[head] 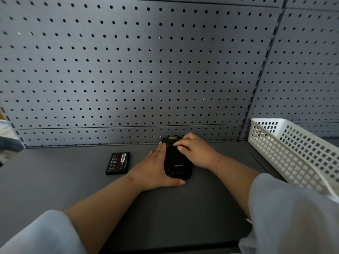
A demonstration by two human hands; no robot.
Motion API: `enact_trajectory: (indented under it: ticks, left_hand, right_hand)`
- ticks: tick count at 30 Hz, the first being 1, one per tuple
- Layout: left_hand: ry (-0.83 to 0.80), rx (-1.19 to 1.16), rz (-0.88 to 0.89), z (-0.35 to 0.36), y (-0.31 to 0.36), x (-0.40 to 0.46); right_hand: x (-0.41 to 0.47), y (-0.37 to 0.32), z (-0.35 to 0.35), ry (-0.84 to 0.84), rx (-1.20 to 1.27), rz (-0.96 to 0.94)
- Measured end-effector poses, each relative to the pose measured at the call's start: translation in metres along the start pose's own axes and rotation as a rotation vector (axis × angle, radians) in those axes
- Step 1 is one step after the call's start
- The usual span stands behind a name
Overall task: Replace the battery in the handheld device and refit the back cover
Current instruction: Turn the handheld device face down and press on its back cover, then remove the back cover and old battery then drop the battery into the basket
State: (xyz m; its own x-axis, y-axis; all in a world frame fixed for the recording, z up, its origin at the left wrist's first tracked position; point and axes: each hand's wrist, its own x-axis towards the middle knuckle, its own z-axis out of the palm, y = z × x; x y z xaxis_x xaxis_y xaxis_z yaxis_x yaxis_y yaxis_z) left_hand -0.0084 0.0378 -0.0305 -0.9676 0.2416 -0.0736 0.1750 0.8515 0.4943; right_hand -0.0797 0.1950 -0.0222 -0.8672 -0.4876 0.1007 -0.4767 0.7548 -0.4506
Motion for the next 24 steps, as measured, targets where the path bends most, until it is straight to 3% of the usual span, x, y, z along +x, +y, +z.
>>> enact_trajectory:
  ticks: [14, 20, 24]
  left_hand:
    - [0.066, -0.018, -0.022, 0.004, -0.004, 0.002]
    - [0.105, -0.057, 0.036, 0.002, -0.001, 0.000]
    - [0.131, -0.072, 0.063, 0.003, -0.005, 0.002]
  right_hand:
    - [0.018, -0.011, 0.005, -0.001, 0.003, 0.085]
    - [0.014, -0.013, -0.003, 0.045, 0.225, 0.070]
    - [0.010, -0.012, -0.014, 0.066, 0.594, 0.093]
